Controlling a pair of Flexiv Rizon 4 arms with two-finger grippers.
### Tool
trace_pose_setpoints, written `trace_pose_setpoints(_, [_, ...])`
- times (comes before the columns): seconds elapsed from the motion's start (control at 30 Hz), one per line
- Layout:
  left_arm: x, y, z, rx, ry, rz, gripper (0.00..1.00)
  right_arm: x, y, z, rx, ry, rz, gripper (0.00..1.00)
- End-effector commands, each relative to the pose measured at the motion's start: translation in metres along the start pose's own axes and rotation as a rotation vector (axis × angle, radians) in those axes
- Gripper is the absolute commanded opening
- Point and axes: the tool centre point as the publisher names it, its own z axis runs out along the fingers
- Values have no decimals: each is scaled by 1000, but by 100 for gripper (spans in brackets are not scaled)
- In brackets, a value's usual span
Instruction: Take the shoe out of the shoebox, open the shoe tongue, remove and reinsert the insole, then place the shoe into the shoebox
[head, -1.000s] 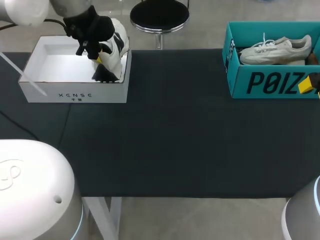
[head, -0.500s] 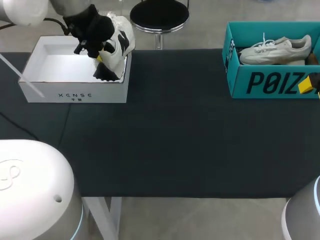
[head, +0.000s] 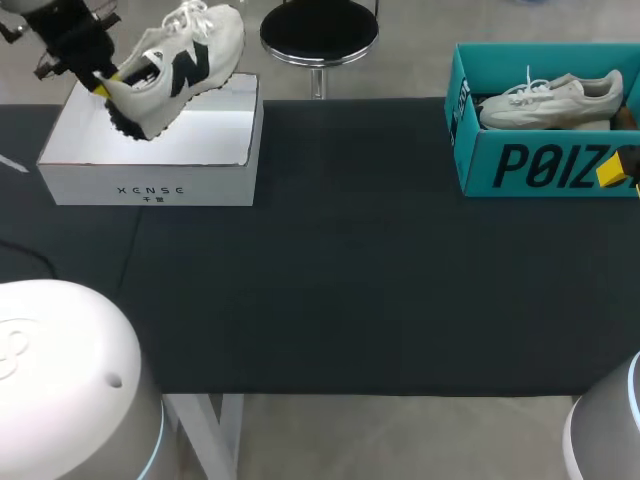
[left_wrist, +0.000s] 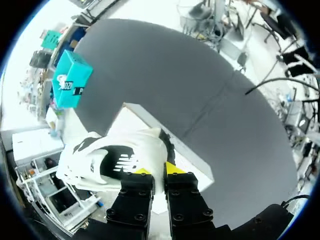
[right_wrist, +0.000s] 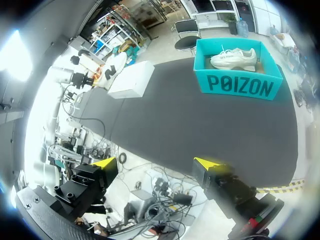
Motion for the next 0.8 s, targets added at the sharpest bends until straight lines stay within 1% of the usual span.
trace_pose_setpoints(0.03, [14, 15, -2, 15, -16, 176, 0, 0, 2, 1, 4, -2, 1, 100])
trace_pose_setpoints(0.1, [19, 20, -1, 37, -24, 229, 0, 0, 2, 1, 4, -2, 1, 100])
trace_pose_setpoints(0.17, [21, 25, 1, 29, -34, 277, 0, 0, 2, 1, 4, -2, 1, 100])
trace_pose_setpoints(0.3, [22, 38, 1, 77, -35, 342, 0, 0, 2, 1, 4, -2, 1, 100])
trace_pose_setpoints(0.4, [23, 51, 3, 111, 0, 398, 0, 0, 2, 1, 4, -2, 1, 100])
trace_pose_setpoints(0.53, [21, 75, 8, 102, 49, 440, 0, 0, 2, 1, 4, -2, 1, 100])
trace_pose_setpoints(0.63, [19, 92, 11, 110, 85, 450, 0, 0, 2, 1, 4, -2, 1, 100])
trace_pose_setpoints(0.8, [20, 111, 17, 95, 106, 469, 0, 0, 2, 1, 4, -2, 1, 100])
